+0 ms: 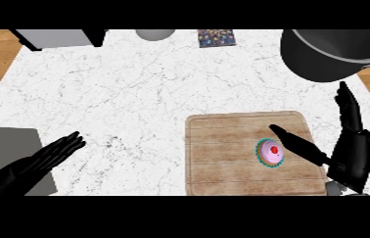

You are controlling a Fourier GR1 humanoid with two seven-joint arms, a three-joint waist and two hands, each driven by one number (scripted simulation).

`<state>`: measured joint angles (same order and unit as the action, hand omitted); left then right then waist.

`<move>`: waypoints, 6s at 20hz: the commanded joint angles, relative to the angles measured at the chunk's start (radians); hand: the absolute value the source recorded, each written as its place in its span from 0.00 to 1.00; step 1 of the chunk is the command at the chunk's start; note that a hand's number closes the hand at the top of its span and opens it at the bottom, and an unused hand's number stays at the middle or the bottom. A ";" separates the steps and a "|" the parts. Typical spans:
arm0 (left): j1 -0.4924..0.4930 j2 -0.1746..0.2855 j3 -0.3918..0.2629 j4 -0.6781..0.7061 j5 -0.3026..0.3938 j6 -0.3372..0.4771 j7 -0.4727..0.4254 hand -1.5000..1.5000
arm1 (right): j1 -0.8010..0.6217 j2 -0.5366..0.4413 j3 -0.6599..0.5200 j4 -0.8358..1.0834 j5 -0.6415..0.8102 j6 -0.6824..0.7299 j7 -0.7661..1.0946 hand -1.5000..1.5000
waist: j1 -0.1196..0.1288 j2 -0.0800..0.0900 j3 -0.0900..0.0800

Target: Pick the cupcake from the cutting board and place it in the pot

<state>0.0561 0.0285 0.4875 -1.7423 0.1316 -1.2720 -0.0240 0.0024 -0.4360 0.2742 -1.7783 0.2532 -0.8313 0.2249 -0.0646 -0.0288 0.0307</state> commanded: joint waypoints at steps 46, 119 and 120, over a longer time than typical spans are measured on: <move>-0.075 -0.028 -0.349 0.266 -0.293 0.923 0.209 0.50 | 0.337 0.160 0.055 -0.058 -0.313 0.185 -0.018 0.00 | 0.053 0.028 -0.029; -0.134 -0.013 -0.471 0.345 -0.260 1.016 0.173 0.50 | -0.943 -0.431 -0.183 1.457 0.149 0.784 -0.472 1.00 | 0.122 0.046 -0.029; -0.181 -0.005 -0.462 0.361 -0.255 1.008 0.197 0.50 | -0.966 -0.435 -0.146 1.456 0.193 0.767 -0.435 1.00 | 0.127 0.049 -0.030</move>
<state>-0.0996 0.0188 0.0217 -1.3969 -0.1236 -0.2612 0.1668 -0.9016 -0.8961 0.0493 -0.3537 0.3396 -0.0132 -0.2790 0.0524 0.0154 0.0011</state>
